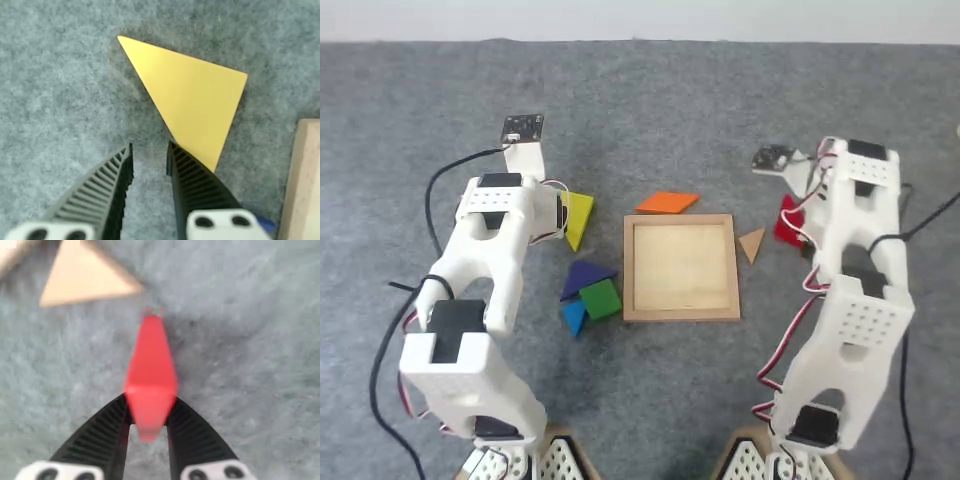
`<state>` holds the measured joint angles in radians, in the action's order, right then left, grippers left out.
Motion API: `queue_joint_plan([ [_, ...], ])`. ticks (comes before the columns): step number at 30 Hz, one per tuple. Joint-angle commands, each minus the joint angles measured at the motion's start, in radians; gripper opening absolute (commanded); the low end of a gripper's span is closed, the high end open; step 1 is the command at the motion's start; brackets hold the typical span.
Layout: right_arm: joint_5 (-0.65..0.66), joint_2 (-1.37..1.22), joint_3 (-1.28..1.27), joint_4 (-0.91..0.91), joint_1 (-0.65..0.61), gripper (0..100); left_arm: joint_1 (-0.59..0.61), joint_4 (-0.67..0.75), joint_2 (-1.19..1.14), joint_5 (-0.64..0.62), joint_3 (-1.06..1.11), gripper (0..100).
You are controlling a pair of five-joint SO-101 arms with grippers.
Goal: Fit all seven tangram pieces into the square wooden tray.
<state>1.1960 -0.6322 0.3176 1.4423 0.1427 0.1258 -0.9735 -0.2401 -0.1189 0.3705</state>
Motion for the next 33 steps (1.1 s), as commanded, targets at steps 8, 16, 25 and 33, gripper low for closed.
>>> queue_joint_plan([
  [8,-0.241,0.036,0.302,0.34,-0.229,0.8,0.13,-0.049,0.012,0.009,-0.13,11],
  [16,-0.224,0.085,0.304,0.355,-0.435,0.8,0.175,-0.075,0.011,0.009,-0.17,11],
  [25,0.064,0.094,0.054,0.352,-0.565,0.8,0.176,-0.075,0.011,0.009,-0.171,11],
  [33,0.068,0.093,0.052,0.341,-0.564,0.8,0.175,-0.072,0.011,0.009,-0.171,11],
])
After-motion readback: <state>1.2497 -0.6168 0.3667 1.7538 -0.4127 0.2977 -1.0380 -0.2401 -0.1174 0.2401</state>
